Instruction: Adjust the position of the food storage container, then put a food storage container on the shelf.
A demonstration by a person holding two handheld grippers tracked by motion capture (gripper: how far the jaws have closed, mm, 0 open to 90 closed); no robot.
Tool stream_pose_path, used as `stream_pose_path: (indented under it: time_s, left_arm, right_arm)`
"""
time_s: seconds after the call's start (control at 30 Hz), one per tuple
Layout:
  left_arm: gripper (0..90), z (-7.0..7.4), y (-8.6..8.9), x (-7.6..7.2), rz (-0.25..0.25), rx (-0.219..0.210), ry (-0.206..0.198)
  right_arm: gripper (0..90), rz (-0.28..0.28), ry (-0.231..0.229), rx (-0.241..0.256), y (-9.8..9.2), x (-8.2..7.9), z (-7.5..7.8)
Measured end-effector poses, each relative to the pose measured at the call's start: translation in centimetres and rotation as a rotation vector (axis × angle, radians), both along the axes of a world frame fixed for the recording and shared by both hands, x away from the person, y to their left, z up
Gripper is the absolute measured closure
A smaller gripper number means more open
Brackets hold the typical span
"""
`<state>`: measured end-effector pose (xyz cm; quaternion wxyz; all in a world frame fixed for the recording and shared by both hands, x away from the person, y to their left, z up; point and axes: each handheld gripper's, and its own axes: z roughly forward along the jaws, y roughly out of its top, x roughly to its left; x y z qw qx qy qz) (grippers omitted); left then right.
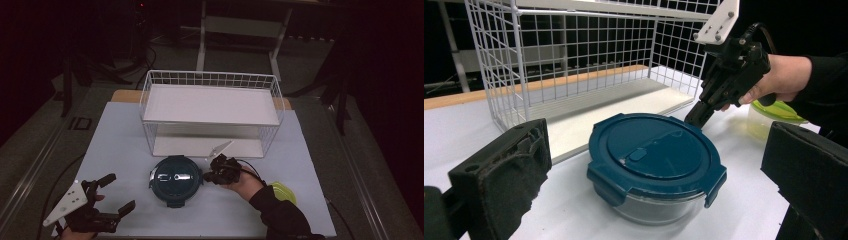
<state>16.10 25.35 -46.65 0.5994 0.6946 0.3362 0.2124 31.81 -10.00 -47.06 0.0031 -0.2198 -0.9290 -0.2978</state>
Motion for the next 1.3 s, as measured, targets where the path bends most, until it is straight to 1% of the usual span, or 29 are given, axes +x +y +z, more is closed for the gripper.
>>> stream_pose_path:
  time_s: [0.07, 0.13, 0.17, 0.2, 0.4, 0.43, 0.47, 0.53, 0.6, 0.63, 0.67, 0.73, 0.77, 0.8, 0.83, 0.9, 0.93, 1.0, 1.03, 1.07, 1.1, 1.13, 1.17, 1.2, 1.23, 1.27, 1.3]
  left_arm:
    - [0.0, 0.0, 0.0, 0.0, 0.000, -0.002, 0.001]
    - [0.0, 0.0, -0.1, 0.0, -0.001, -0.001, 0.002]
    - [0.0, 0.0, -0.1, 0.0, -0.002, 0.000, 0.002]
    - [0.0, 0.0, -0.1, 0.0, -0.003, -0.001, 0.003]
    - [0.0, -0.1, -0.2, 0.1, -0.006, 0.003, 0.006]
    - [0.0, 0.0, -0.2, 0.0, -0.006, 0.000, 0.006]
    - [0.0, 0.0, -0.1, 0.0, -0.005, 0.000, 0.004]
    - [0.0, 0.0, -0.1, 0.0, -0.003, -0.003, 0.002]
    - [0.0, 0.0, 0.0, 0.0, -0.002, -0.004, 0.005]
    - [0.0, -0.1, 0.0, 0.1, -0.003, -0.006, 0.008]
    - [0.0, -0.1, -0.1, 0.1, -0.004, -0.007, 0.010]
    - [0.0, -0.1, -0.2, 0.1, -0.007, -0.010, 0.010]
    - [0.0, 0.0, -0.2, 0.1, -0.010, -0.005, 0.007]
    - [0.0, 0.0, -0.3, 0.1, -0.012, -0.004, 0.007]
    - [0.0, 0.0, -0.4, 0.1, -0.016, -0.004, 0.008]
    - [0.0, 0.0, -0.4, 0.2, -0.024, 0.000, 0.010]
    - [0.0, -0.1, -0.5, 0.2, -0.028, -0.001, 0.011]
    - [0.0, -0.1, -0.6, 0.3, -0.036, -0.001, 0.018]
    - [0.0, -0.1, -0.7, 0.4, -0.040, 0.000, 0.024]
    - [0.0, -0.1, -0.7, 0.4, -0.040, 0.000, 0.024]
    - [0.0, -0.2, -0.8, 0.4, -0.043, -0.001, 0.026]
    - [0.0, -0.2, -0.8, 0.5, -0.048, -0.003, 0.029]
    - [0.0, -0.1, -0.9, 0.6, -0.054, 0.000, 0.032]
    - [0.0, 0.1, -1.0, 0.7, -0.058, 0.002, 0.031]
    - [0.0, 0.3, -1.2, 0.7, -0.066, -0.005, 0.030]
    - [0.0, 0.5, -1.3, 0.9, -0.079, -0.011, 0.032]
    - [0.0, 0.7, -1.4, 1.0, -0.090, -0.014, 0.035]
  right_arm:
    - [90.0, 0.009, -0.023, -0.008, 0.3, -0.3, 0.0]
    - [90.0, -0.008, 0.009, 0.003, 0.4, -0.3, 0.0]
    - [90.0, 0.001, 0.007, 0.009, 0.5, -0.4, -0.1]
    - [90.0, 0.007, -0.009, 0.002, 0.5, -0.5, -0.1]
    - [90.0, -0.020, 0.012, 0.014, 0.5, -0.5, -0.1]
    - [90.0, -0.021, 0.004, 0.016, 0.5, -0.6, -0.1]
    - [90.0, -0.032, -0.016, 0.016, 0.4, -0.6, -0.2]
    - [89.9, -0.040, -0.035, -0.002, 0.3, -0.6, -0.4]
    - [88.8, -0.060, -0.038, 0.005, -0.1, -0.6, -0.6]
    - [86.1, -0.061, -0.045, 0.001, -0.3, -0.7, -0.5]
    - [83.7, -0.073, -0.065, 0.003, -0.6, -0.9, -0.4]
    - [75.6, -0.088, -0.073, 0.014, -1.0, -1.2, -0.1]
    - [68.5, -0.095, -0.083, 0.026, -1.3, -1.4, 0.1]
    - [63.6, -0.099, -0.092, 0.046, -1.6, -1.6, 0.4]
    - [58.6, -0.102, -0.096, 0.054, -1.8, -1.7, 0.7]
    - [46.4, -0.112, -0.127, 0.068, -2.2, -2.0, 1.2]
    - [41.5, -0.121, -0.132, 0.083, -2.4, -2.2, 1.5]
    - [28.5, -0.139, -0.120, 0.137, -2.8, -2.4, 2.1]
    - [23.3, -0.136, -0.114, 0.150, -2.9, -2.5, 2.3]
    - [23.3, -0.136, -0.114, 0.150, -2.9, -2.5, 2.3]
    - [14.9, -0.127, -0.105, 0.174, -3.1, -2.7, 2.5]
    - [14.8, -0.137, -0.101, 0.183, -3.2, -2.8, 2.7]
    - [14.8, -0.161, -0.112, 0.191, -3.4, -3.0, 2.8]
    - [14.8, -0.180, -0.130, 0.200, -3.5, -3.2, 3.0]
    - [14.4, -0.183, -0.153, 0.191, -3.5, -3.5, 3.1]
    - [15.5, -0.194, -0.188, 0.184, -3.6, -3.9, 3.4]
    - [17.4, -0.207, -0.204, 0.183, -3.7, -4.2, 3.6]
